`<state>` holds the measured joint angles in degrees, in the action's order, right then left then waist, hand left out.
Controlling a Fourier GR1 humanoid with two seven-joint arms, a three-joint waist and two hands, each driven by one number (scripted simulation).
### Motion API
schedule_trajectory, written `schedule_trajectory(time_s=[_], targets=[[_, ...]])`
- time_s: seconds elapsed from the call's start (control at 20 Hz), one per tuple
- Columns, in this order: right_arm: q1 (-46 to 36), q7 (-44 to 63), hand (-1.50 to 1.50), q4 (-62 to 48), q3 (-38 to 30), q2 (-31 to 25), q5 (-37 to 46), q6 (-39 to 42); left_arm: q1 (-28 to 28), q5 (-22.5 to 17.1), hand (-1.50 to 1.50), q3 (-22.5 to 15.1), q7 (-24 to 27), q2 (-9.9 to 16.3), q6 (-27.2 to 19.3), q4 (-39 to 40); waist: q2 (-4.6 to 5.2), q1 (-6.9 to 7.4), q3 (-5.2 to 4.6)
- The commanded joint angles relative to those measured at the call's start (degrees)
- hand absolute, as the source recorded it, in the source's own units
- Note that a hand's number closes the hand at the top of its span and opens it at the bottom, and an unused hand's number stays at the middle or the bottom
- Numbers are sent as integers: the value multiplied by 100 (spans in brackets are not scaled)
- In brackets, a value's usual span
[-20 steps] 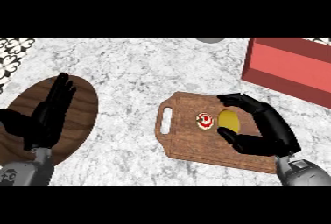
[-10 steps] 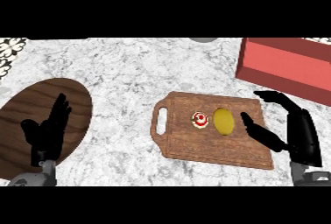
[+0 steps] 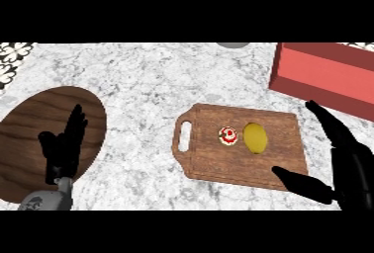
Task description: Pick the cupcake from the cutting board and place it in the cardboard box
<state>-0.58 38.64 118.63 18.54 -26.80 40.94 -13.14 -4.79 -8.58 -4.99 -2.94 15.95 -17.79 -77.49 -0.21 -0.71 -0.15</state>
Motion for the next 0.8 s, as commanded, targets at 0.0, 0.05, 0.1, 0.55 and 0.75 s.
schedule_trajectory(time_s=[0.0,0.05,0.1,0.55,0.75], targets=[[-283,1445,-150,897,263,35,59,1180,220,-74,0,117,377,-17,196,219,6,60,-3],[-502,1623,-150,835,181,21,-151,1496,-162,82,0,38,89,-120,-18,291,17,51,2],[-762,1755,-150,603,86,-65,-197,1771,-170,55,0,7,-9,-96,66,205,21,84,4],[-2151,3088,-150,-451,610,959,-293,2872,141,154,0,105,333,-78,179,237,21,164,7],[-2304,3456,-150,-703,693,1209,-373,3223,-194,266,0,79,96,-238,-40,363,20,98,5]])
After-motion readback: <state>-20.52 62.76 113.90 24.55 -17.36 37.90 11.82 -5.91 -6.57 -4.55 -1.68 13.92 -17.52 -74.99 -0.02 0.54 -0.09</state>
